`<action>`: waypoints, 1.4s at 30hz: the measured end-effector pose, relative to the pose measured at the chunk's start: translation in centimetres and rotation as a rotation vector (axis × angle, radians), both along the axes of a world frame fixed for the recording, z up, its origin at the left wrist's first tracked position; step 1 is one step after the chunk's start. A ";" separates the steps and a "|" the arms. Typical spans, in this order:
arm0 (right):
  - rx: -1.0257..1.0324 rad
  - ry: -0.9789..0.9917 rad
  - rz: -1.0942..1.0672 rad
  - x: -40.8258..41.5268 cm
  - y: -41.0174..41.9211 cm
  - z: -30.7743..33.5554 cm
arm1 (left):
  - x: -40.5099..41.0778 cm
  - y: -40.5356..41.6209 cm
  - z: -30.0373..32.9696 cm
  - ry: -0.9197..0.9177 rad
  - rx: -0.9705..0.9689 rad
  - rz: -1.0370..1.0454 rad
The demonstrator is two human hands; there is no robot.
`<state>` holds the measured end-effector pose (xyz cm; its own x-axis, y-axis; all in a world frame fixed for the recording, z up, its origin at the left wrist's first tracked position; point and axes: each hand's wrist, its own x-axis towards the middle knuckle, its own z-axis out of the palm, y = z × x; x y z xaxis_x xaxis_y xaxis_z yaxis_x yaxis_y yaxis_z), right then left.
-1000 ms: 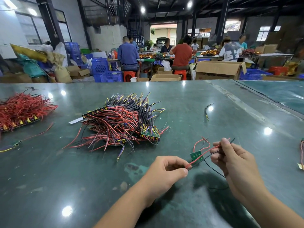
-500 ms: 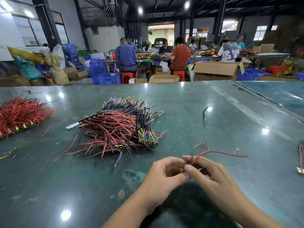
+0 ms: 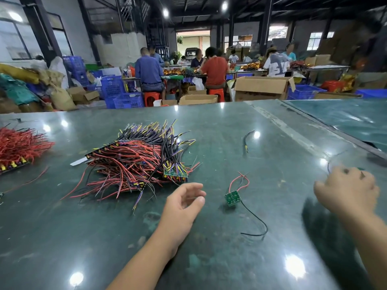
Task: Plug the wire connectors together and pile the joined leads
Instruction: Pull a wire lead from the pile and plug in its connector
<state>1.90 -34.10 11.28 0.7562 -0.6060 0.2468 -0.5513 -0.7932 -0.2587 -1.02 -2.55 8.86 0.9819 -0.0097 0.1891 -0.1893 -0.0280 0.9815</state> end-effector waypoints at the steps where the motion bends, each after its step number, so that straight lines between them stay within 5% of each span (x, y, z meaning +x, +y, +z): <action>1: -0.065 0.020 0.005 -0.1 0.5 -0.3 | 0.1 0.0 0.0 0.002 -0.004 0.004; 3: -0.098 -0.046 0.155 -0.3 2.4 -0.4 | 0.1 0.1 -0.1 0.005 -0.013 -0.001; 7: 0.289 -0.135 0.537 -1.5 9.3 -0.2 | 0.1 0.1 -0.1 0.009 -0.031 -0.014; 12: 0.227 -0.042 0.754 -2.2 12.9 -1.8 | 0.2 0.0 0.1 0.003 -0.048 -0.026; 21: 0.452 -0.285 1.237 -3.8 14.1 -1.7 | 0.2 -0.4 -0.3 0.098 -0.080 -0.065; 31: 0.431 -0.331 1.124 -4.3 14.3 -1.7 | -0.2 -0.3 0.6 -0.026 -0.139 -0.028; 36: 0.939 -0.213 1.001 -4.5 15.2 -1.1 | -0.5 -0.7 0.8 -0.059 -0.162 -0.041; 42: 1.316 -0.168 0.955 -4.6 15.0 -1.2 | -0.6 -0.5 1.0 -0.104 -0.173 0.033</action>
<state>-2.70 -19.07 10.12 0.9779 0.1924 0.0818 0.0846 -0.0068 -0.9964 -1.66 -3.10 9.82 0.9564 0.0636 0.2852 -0.2913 0.1318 0.9475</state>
